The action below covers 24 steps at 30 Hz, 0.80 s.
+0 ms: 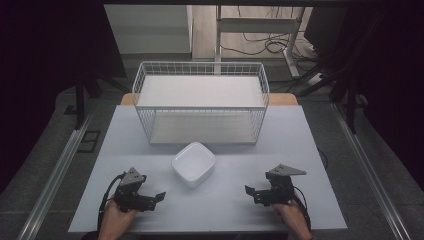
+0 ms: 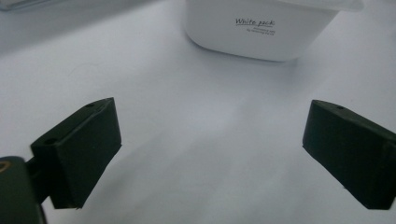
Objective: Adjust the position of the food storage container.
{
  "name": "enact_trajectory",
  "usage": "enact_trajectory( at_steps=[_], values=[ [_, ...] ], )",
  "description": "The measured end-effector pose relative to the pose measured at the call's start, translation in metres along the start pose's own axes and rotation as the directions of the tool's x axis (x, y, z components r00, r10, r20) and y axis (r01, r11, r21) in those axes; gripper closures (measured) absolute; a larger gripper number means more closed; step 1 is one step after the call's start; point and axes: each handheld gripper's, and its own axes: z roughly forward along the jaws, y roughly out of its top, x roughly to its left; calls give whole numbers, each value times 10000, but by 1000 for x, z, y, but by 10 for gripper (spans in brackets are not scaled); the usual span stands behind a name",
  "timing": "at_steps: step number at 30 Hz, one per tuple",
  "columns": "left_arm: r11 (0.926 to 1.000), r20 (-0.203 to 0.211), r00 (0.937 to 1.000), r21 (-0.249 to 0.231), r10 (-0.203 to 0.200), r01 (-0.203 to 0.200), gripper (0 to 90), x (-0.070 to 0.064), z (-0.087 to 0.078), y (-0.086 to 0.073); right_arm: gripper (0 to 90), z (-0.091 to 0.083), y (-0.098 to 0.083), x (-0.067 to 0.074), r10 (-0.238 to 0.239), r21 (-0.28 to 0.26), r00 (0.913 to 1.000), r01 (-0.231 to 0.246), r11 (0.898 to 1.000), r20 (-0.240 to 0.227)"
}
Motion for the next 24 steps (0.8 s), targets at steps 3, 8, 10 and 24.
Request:
enact_trajectory(
  at_steps=[3,8,10,24],
  values=[
    [10000,40,10000,-78,27,-27,29,2,2,-1,0,4,0,3,-236,-62,9996,235,9997,-126],
    [9997,-63,9999,-201,160,-161,30,3,2,-1,0,6,-1,5,-566,100,9966,573,9983,-598],
    [9997,-29,9999,-192,153,-154,30,2,3,-1,0,6,0,4,-622,57,9956,628,9980,-701],
    [9996,-188,9995,147,259,-256,40,-4,6,5,3,4,7,7,-579,111,9979,583,9982,-299]
  ],
)
